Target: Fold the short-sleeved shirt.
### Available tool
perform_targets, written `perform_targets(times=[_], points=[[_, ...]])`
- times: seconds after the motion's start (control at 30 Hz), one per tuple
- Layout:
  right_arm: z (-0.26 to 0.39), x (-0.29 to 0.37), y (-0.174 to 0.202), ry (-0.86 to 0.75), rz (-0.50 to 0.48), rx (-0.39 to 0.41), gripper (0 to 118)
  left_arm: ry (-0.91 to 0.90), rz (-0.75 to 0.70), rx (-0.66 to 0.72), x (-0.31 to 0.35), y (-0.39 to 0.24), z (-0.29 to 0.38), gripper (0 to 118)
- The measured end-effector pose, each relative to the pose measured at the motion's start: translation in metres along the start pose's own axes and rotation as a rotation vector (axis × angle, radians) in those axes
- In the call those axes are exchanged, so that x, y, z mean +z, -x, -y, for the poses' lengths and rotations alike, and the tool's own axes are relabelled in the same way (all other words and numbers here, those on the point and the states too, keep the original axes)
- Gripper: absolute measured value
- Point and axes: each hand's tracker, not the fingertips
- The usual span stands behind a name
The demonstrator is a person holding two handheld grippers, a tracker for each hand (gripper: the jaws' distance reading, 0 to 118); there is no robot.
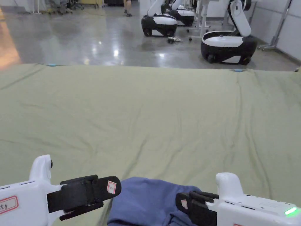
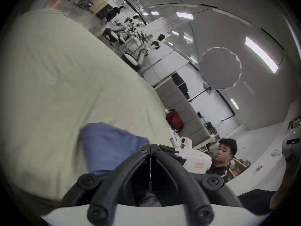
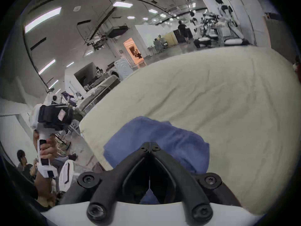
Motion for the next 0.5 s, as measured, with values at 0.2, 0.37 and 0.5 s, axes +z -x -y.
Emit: perform_targets(times=[0.2, 0.37, 0.5], points=[[0.011, -0.023, -0.021, 0.101, 0.026, -0.060, 3, 0.060, -0.073, 0.068, -0.011, 0.045, -0.003, 87], [0.009, -0.018, -0.022, 0.100, 0.033, -0.051, 3, 0.124, -0.040, 0.111, -0.038, 0.079, -0.006, 92], [0.011, -0.014, -0.022, 0.096, 0.041, -0.032, 3, 0.200, -0.019, 0.176, -0.066, 0.103, -0.007, 92]])
